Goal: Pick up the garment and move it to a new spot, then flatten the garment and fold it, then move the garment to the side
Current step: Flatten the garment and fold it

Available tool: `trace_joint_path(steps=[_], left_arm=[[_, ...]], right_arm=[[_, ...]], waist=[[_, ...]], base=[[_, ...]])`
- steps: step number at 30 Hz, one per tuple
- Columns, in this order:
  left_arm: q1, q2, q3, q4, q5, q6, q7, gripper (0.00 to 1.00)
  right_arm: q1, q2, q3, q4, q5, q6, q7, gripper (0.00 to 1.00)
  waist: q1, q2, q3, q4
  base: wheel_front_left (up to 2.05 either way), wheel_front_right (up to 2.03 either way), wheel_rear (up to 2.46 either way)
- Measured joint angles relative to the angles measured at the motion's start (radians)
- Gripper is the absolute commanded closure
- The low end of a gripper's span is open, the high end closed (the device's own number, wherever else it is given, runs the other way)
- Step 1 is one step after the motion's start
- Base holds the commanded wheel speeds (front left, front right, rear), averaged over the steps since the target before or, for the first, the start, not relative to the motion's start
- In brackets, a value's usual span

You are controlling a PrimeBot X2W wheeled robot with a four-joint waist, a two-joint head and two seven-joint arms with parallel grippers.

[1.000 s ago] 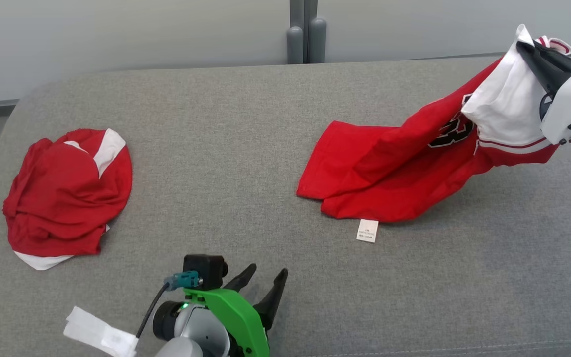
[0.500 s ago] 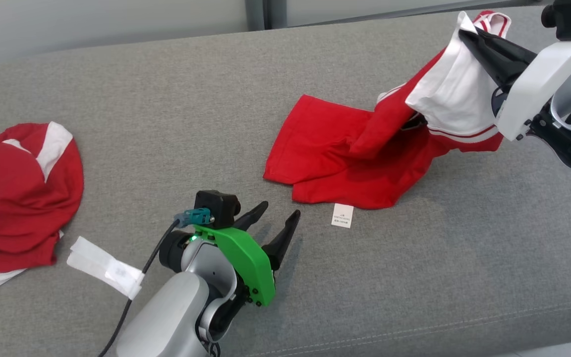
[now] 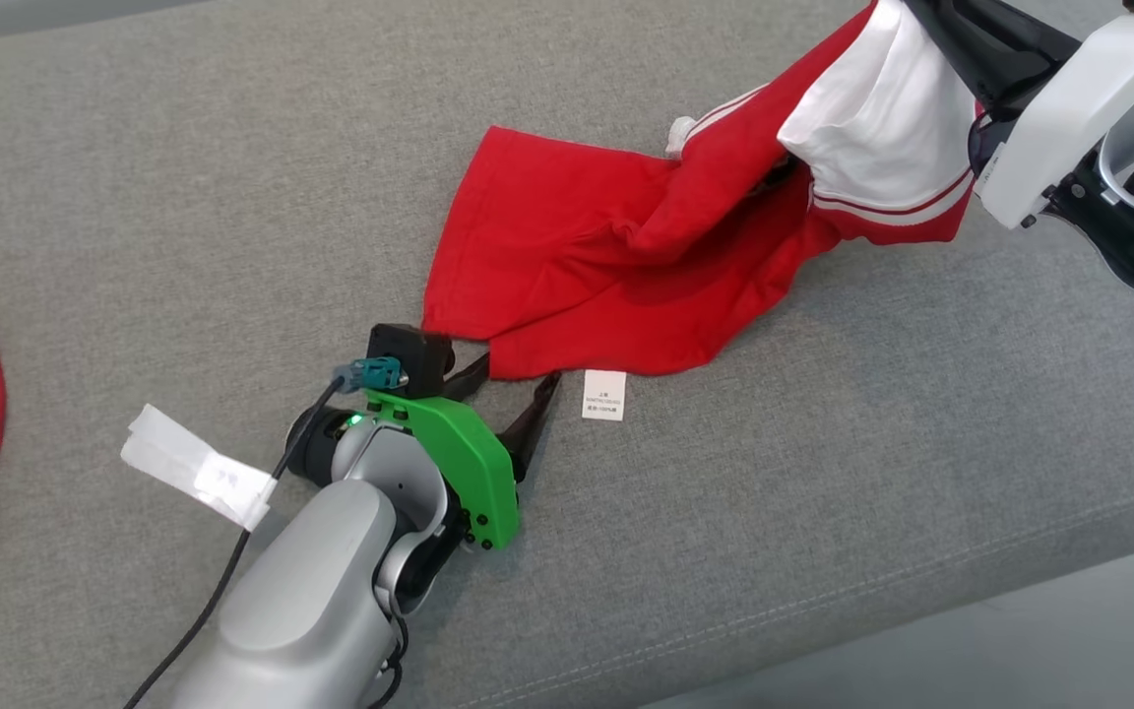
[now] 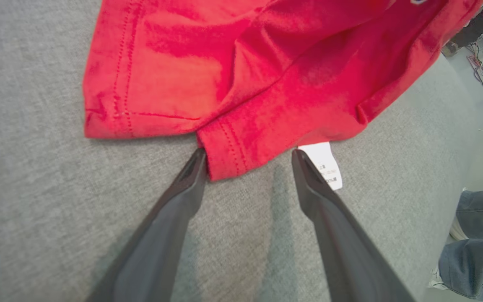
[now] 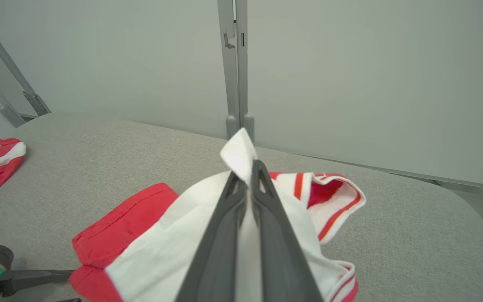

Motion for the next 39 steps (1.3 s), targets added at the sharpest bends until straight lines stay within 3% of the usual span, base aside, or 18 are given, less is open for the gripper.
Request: trace_joint_path(steps=[9,11,13,24,26,33,36,39], left_arm=[[-0.062,-0.001,-0.023,0.051,-0.011,-0.032,-0.044,0.00],[-0.070,-0.001,-0.039,0.065,-0.018,-0.036,-0.046,0.14],[-0.074,-0.002,-0.052,0.076,-0.018,-0.042,-0.046,0.00],[-0.080,-0.014,-0.096,0.131,-0.054,-0.061,-0.029,0.00],[-0.080,-0.015,-0.101,0.139,-0.058,-0.062,-0.029,0.04],[-0.079,-0.014,-0.113,0.147,-0.086,-0.062,-0.039,0.00],[-0.079,-0.014,-0.117,0.154,-0.097,-0.062,-0.046,0.04],[-0.079,-0.013,-0.121,0.160,-0.108,-0.062,-0.055,0.18]], right_arm=[[0.001,-0.008,-0.015,0.007,-0.002,-0.010,-0.025,1.00],[0.002,-0.015,-0.016,0.011,-0.002,-0.012,-0.027,1.00],[0.005,-0.023,-0.020,0.015,-0.003,-0.019,-0.032,1.00],[0.047,-0.051,-0.028,0.041,-0.003,-0.020,-0.044,1.00],[0.047,-0.049,-0.024,0.041,-0.003,-0.020,-0.044,1.00],[0.047,-0.042,-0.018,0.030,-0.003,-0.020,-0.044,1.00],[0.047,-0.042,-0.018,0.028,-0.003,-0.020,-0.043,1.00],[0.047,-0.042,-0.019,0.026,-0.003,-0.020,-0.043,1.00]], waist=[[0.0000,0.0000,0.055,-0.034],[0.0000,0.0000,0.054,-0.031],[0.0000,0.0000,0.050,-0.025],[0.0000,0.0000,0.008,0.018],[0.0000,0.0000,-0.001,0.024],[0.0000,0.0000,-0.015,0.030],[0.0000,0.0000,-0.015,0.028],[0.0000,0.0000,-0.015,0.026]], base=[[0.00,0.00,0.00],[0.00,0.00,0.00],[0.00,0.00,0.00],[0.00,0.00,0.00],[0.00,0.00,0.00],[0.00,0.00,0.00],[0.00,0.00,0.00],[0.00,0.00,0.00]])
